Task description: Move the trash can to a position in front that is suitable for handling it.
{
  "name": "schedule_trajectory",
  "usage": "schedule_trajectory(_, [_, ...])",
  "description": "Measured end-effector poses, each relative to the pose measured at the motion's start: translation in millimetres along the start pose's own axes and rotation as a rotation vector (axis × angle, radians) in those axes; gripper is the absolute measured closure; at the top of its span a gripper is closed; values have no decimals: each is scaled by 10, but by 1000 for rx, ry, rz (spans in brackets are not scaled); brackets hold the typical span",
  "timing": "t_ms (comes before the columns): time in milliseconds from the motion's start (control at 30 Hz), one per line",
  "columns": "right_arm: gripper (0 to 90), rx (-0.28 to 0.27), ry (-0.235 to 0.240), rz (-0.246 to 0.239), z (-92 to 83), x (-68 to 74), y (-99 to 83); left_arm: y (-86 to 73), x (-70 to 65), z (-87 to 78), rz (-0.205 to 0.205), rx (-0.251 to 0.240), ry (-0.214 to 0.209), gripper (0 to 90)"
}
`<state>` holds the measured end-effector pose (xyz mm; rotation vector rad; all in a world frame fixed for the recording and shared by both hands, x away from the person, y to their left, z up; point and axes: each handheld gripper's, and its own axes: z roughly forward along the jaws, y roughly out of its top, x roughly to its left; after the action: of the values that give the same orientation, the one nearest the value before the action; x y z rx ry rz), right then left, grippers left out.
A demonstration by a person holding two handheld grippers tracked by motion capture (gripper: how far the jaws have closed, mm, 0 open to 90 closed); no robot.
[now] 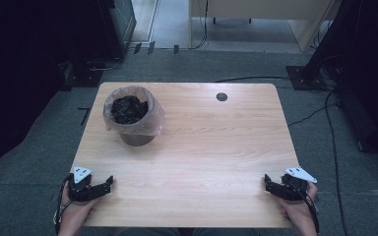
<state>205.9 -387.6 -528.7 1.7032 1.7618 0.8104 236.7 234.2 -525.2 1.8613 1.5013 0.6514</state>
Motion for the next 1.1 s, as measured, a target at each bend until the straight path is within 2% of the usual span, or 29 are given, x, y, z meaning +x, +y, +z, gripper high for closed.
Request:
schedule_trajectory(100, [142,2,4,-5,0,0,1,-7,-1,-8,-17,2,23,106])
schedule_trajectory(167, [137,3,5,-7,4,4,5,-28,-10,-27,-9,5,34,106])
schedule_trajectory(267, [136,4,13,-15,23,20,21,-48,-16,-52,19,6,11,109])
schedule_trajectory(400, [156,1,12,-17,31,39,31,-52,-24,-68,18,-9,12,177])
schedule_trajectory(433, [171,-3,14,-19,28,48,29,-45,-21,-76,0,-14,5,224])
schedule_trajectory(500, [217,-12,21,-30,17,69,22,-4,23,-80,-71,-13,-23,245])
schedule_trajectory(533, [241,-15,23,-36,10,82,18,24,37,-85,-100,-26,-22,264])
schedule_trajectory(733, [353,-49,-2,-75,-14,173,6,315,95,-72,-152,-115,3,405])
schedule_trajectory(800, [364,-61,16,-73,-27,233,21,417,121,-20,-172,-135,14,415])
schedule_trajectory(900, [376,-86,55,-37,-57,347,71,551,146,81,-170,-153,42,415])
schedule_trajectory(933, [376,-95,72,-32,-69,406,97,588,157,122,-181,-157,52,415])
schedule_trajectory(1033, [376,-128,114,-65,-88,623,185,670,195,220,-198,-162,74,420])
schedule_trajectory(1067, [376,-141,138,-80,-86,755,241,693,205,247,-204,-168,83,427])
schedule_trajectory(1100, [376,-141,138,-80,-86,755,241,714,215,270,-211,-179,85,427])
